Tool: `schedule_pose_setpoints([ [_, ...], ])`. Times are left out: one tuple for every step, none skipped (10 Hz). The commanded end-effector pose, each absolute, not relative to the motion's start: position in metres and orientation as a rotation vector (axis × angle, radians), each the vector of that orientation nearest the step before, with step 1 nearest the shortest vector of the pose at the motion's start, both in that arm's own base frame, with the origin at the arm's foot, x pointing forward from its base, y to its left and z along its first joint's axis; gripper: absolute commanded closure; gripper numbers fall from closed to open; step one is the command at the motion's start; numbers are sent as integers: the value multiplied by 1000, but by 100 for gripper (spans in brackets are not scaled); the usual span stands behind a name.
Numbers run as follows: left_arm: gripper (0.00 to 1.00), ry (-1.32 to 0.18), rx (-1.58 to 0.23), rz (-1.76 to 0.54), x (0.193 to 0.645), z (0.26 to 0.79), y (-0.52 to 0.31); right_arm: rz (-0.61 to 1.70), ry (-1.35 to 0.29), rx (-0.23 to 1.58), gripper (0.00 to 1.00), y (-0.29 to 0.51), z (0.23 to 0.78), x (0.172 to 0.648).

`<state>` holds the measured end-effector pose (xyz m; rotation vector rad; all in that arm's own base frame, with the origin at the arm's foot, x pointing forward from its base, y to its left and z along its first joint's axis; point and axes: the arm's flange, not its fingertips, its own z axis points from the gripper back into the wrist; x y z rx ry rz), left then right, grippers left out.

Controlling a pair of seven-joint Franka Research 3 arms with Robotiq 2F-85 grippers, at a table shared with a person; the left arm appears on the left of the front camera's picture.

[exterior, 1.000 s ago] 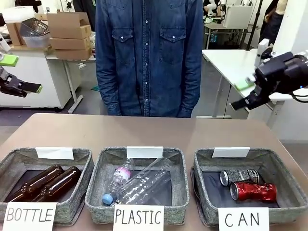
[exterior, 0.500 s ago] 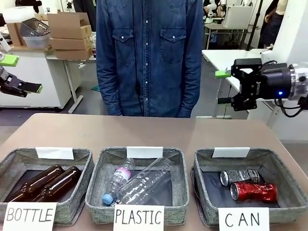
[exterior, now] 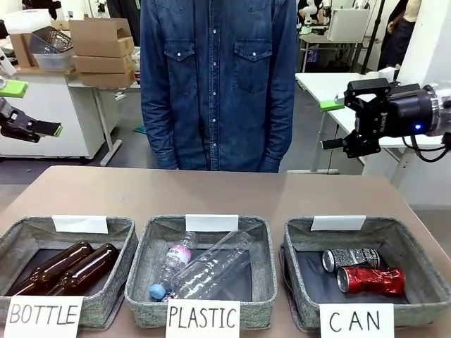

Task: Sort the can waste into the basket.
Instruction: Pick up the can waste from the table and place it in the right Fabric basket.

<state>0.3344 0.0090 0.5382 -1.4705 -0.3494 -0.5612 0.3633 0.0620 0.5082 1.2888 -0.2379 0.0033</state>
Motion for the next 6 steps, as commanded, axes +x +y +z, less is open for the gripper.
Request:
schedule_pose_setpoints([
  [0, -359, -1475, -562, 333, 540, 9, 19, -239, 1287, 0, 57, 510, 365],
  [0, -359, -1475, -562, 333, 540, 9, 19, -239, 1287, 0, 57, 510, 365],
  [0, -359, -1475, -562, 333, 540, 9, 19, -239, 1287, 0, 57, 510, 365],
  [0, -359, -1475, -562, 333, 540, 9, 19, -239, 1287, 0, 57, 510, 365],
  [0, -359, -1475, -562, 333, 540, 9, 19, -239, 1287, 0, 57, 510, 365],
  [0, -359, -1475, -562, 333, 540, 9, 19, -239, 1287, 0, 57, 510, 365],
])
